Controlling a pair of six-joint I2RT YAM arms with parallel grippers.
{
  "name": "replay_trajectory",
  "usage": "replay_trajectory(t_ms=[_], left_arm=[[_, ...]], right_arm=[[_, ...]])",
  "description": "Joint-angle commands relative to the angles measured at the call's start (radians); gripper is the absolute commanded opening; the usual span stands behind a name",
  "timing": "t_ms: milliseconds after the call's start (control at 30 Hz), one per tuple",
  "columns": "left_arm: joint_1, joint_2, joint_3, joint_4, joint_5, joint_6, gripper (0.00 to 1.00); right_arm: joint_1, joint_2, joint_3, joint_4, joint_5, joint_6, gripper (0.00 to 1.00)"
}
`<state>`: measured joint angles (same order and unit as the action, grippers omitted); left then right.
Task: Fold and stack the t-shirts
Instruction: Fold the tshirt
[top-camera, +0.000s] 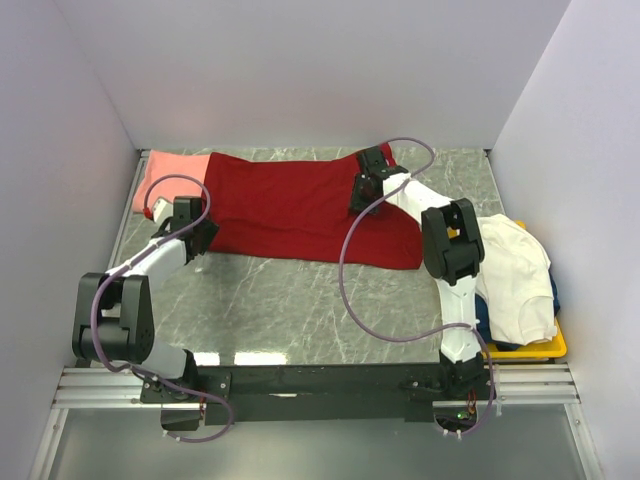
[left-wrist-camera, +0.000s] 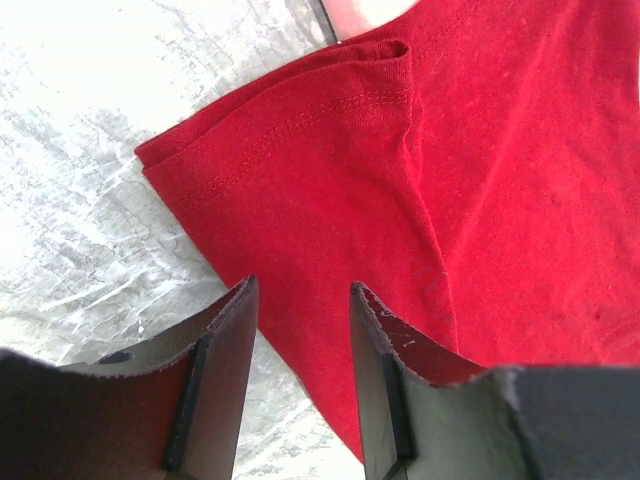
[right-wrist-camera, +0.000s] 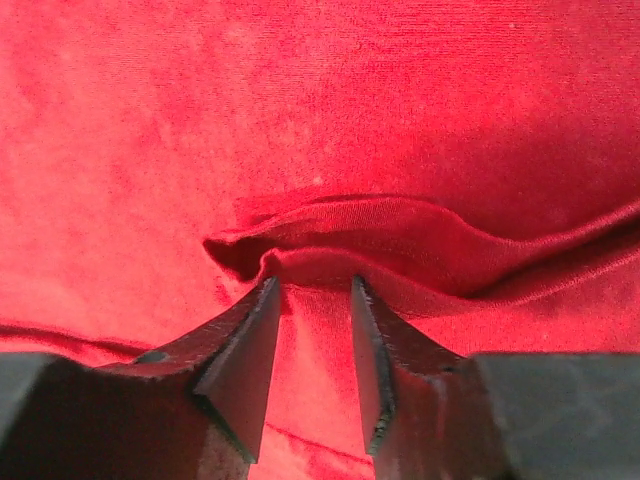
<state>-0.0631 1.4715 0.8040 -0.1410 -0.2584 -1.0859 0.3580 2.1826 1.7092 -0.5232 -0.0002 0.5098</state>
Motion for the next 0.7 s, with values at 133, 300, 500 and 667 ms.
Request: replay_trajectory(t_ms=[133, 300, 500, 667], left_arm=[[0.003, 0.029, 0.066, 0.014, 0.034, 0.014, 0.48], [0.005, 0.055, 0.075, 0.02, 0.053, 0.001, 0.49], [0.005, 0.085, 0.089, 0.041, 0.064, -0.003, 0.49], [0.016, 0.136, 0.11, 0.035, 0.03, -0.002, 0.47]], right_arm=[[0.016, 0.074, 0.092, -0.034, -0.05, -0.076, 0.48], [0.018, 0.109, 0.141, -0.064, -0.052, -0.094, 0.52], [0.007, -0.045, 0.041, 0.006, -0.001, -0.082, 0.57], [-0.016, -0.155, -0.016, 0.035, 0.039, -0.039, 0.58]])
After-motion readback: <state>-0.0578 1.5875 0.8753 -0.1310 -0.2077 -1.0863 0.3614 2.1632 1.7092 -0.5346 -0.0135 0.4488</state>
